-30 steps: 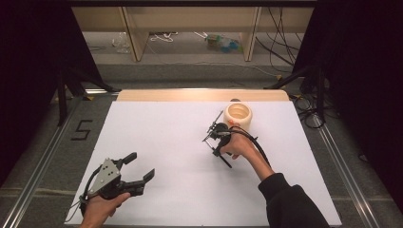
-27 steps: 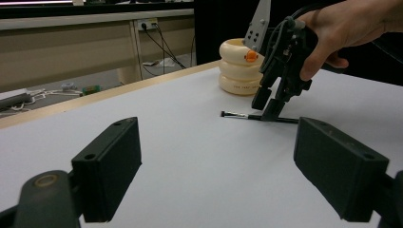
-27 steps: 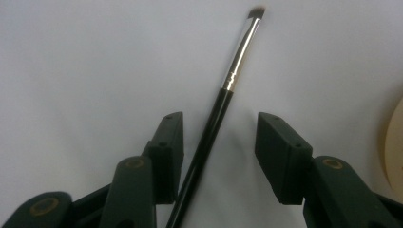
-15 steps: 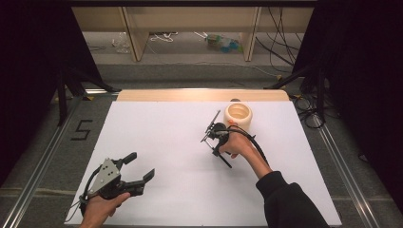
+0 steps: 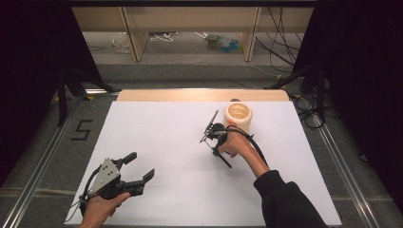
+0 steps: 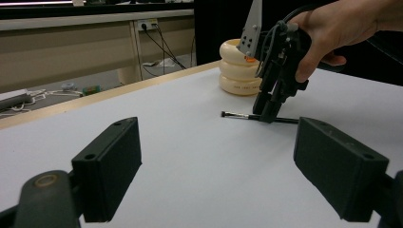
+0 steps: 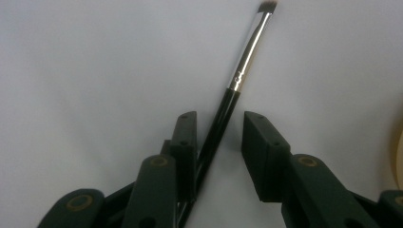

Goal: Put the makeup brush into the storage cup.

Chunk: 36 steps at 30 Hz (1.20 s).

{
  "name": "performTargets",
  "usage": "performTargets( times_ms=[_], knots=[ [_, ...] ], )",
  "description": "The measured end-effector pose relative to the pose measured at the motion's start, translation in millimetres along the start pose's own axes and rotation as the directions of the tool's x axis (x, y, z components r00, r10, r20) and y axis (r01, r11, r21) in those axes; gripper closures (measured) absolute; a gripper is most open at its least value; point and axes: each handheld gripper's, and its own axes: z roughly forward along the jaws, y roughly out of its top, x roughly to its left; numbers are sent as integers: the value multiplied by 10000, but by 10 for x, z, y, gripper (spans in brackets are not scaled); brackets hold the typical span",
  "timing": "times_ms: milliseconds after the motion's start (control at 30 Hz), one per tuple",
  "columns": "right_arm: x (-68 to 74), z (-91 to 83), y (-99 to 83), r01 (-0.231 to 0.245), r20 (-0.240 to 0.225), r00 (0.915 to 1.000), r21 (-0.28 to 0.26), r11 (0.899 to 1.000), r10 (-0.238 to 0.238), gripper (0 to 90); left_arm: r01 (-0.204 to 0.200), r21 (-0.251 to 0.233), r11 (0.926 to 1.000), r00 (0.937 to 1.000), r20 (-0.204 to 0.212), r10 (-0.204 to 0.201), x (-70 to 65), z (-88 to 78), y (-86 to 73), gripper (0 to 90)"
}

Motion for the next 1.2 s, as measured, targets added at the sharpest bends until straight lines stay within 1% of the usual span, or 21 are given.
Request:
performTargets(
  times_ms=[33, 167, 200, 267, 300, 333, 367, 467, 500, 533, 633, 667, 700, 733, 867, 933, 967, 1200],
  knots=[
    [4, -2, 3, -67, 19, 10000, 43, 10000, 66, 678, 4, 0, 10000, 10000, 3, -4, -1, 1, 0, 161],
    [8, 0, 4, 16, 77, 10000, 78, 10000, -17, 682, -7, 13, 10000, 10000, -1, 7, -2, -1, 0, 161],
    [9, -3, 7, 42, 58, 10000, 139, 9999, -43, 685, 115, 0, 9999, 9999, -11, -115, -7, 0, -2, 161],
    [10, -1, 7, 137, 69, 9999, 134, 9998, -138, 692, 97, -2, 10000, 10000, -9, -97, -7, -1, -1, 161],
    [19, -2, 10, 60, 71, 10000, 175, 9998, -62, 696, 32, 2, 10000, 10000, -10, -32, -4, -2, 1, 161],
    [18, 0, 13, 136, 67, 9999, 169, 9998, -137, 701, 65, 5, 10000, 10000, -9, -65, -5, -1, 0, 161],
    [21, 0, 14, 116, 85, 9999, 181, 9998, -117, 707, 114, -2, 9999, 9999, -12, -114, -8, 1, -2, 161],
    [18, 1, 25, 150, 57, 9999, 259, 9996, -152, 717, 95, 3, 10000, 10000, -12, -95, -6, 0, -2, 161],
    [12, 3, 27, 232, 60, 9997, 246, 9994, -233, 721, 96, -3, 10000, 10000, -13, -96, -6, 0, -2, 162],
    [17, 3, 32, 147, 72, 9999, 293, 9995, -149, 725, 90, 3, 10000, 10000, -12, -90, -6, -1, -2, 161],
    [21, 4, 47, 103, 56, 9999, 420, 9991, -106, 734, 90, 0, 10000, 10000, -14, -90, -6, -1, -1, 161],
    [15, 6, 51, 209, 60, 9998, 430, 9989, -211, 736, 89, -2, 10000, 10000, -14, -89, -7, -1, -1, 162],
    [24, 9, 56, 117, 90, 9999, 445, 9989, -121, 737, -33, 6, 10000, 10000, -9, 33, -1, -4, 2, 162],
    [24, 7, 68, 79, 82, 9999, 562, 9984, -84, 740, -35, 3, 10000, 10000, -3, 35, -2, -4, 3, 162],
    [24, 11, 73, 21, 87, 10000, 564, 9984, -26, 746, -32, 5, 10000, 10000, -14, 32, 0, -5, 2, 162],
    [18, 5, 76, 13, 67, 10000, 651, 9979, -17, 752, 112, -11, 9999, 9999, -14, -112, -7, -3, -1, 162],
    [17, 6, 77, -4, 69, 10000, 646, 9979, 0, 755, -59, -3, 10000, 10000, -3, 59, 2, -6, 4, 162],
    [11, 9, 82, -22, 84, 10000, 657, 9978, 16, 778, -50, 8, 10000, 10000, -5, 50, 0, -5, 3, 162]
  ],
)
